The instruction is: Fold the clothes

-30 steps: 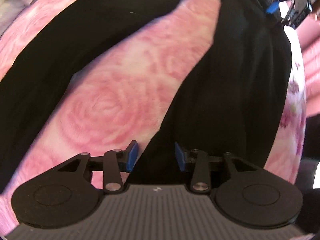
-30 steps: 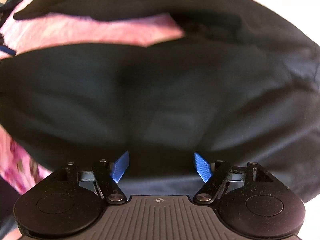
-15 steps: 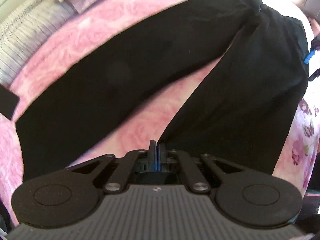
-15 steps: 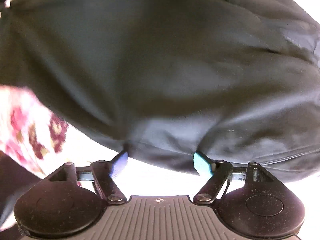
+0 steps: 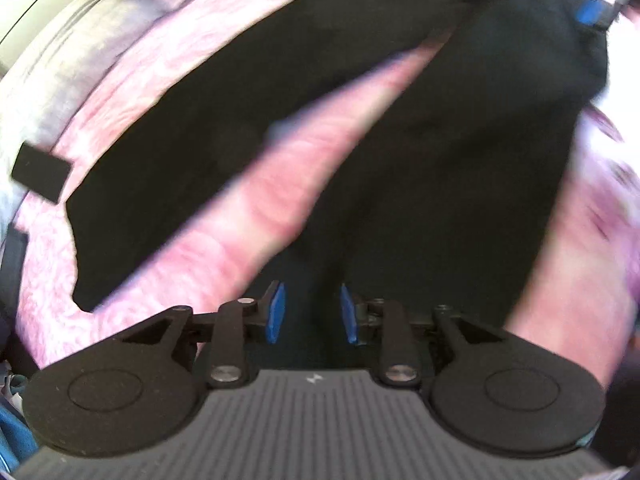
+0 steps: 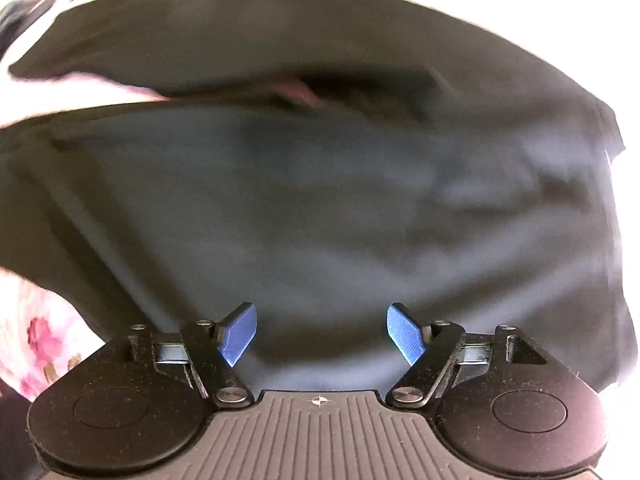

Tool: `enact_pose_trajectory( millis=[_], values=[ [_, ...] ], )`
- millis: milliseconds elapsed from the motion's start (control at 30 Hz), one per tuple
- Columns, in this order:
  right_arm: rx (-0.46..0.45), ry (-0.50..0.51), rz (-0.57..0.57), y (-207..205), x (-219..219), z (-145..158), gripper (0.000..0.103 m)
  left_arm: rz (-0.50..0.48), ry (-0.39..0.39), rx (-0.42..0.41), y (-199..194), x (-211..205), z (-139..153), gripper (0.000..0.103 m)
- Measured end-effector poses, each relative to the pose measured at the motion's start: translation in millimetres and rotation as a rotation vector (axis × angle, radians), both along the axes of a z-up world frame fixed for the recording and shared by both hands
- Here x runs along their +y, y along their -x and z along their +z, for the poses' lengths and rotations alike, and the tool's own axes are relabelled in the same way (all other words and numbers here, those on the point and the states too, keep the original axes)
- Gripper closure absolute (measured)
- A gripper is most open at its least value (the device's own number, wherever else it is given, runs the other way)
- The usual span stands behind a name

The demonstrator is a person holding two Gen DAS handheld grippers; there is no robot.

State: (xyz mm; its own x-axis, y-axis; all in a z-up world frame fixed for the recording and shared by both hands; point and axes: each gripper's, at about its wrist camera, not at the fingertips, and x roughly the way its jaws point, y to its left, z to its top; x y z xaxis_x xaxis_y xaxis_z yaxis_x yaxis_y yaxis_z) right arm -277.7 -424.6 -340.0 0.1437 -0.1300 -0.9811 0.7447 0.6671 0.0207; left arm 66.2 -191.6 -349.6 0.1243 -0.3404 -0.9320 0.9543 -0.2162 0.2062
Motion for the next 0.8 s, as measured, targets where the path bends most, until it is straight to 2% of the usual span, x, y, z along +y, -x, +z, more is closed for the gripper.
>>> enact_pose_trajectory(
  millis=[67,167,367,433,467,567,667,800],
  values=[
    [-0.011,-0.014,-0.113,21,5,0,0.028,-0.094,-0.03,0.0,23,29,1,0.073],
    [-0.053,-0.03,-0.288,49,19,0,0.028,-0.218,-0.09,-0.06,53,57,-19,0.072],
    [-0.241,-0.03,-0.671,109,28,-6,0.027,-0.273,-0.076,-0.223,68,63,-46,0.071],
    [-0.284,-0.012,-0.778,130,27,-8,0.027,-0.322,-0.077,-0.262,69,59,-53,0.081],
    [-0.3,0.002,-0.82,140,27,-9,0.027,-0.358,-0.088,-0.273,71,57,-57,0.096],
    [-0.309,0.061,-0.9,169,19,-10,0.027,-0.365,-0.108,-0.25,70,55,-52,0.102],
    [-0.314,0.152,-0.976,199,7,-11,0.028,-0.391,-0.129,-0.181,67,64,-35,0.102],
    [-0.361,0.237,-1.065,240,-15,-16,0.028,-0.427,-0.182,-0.175,68,70,-32,0.102]
  ],
)
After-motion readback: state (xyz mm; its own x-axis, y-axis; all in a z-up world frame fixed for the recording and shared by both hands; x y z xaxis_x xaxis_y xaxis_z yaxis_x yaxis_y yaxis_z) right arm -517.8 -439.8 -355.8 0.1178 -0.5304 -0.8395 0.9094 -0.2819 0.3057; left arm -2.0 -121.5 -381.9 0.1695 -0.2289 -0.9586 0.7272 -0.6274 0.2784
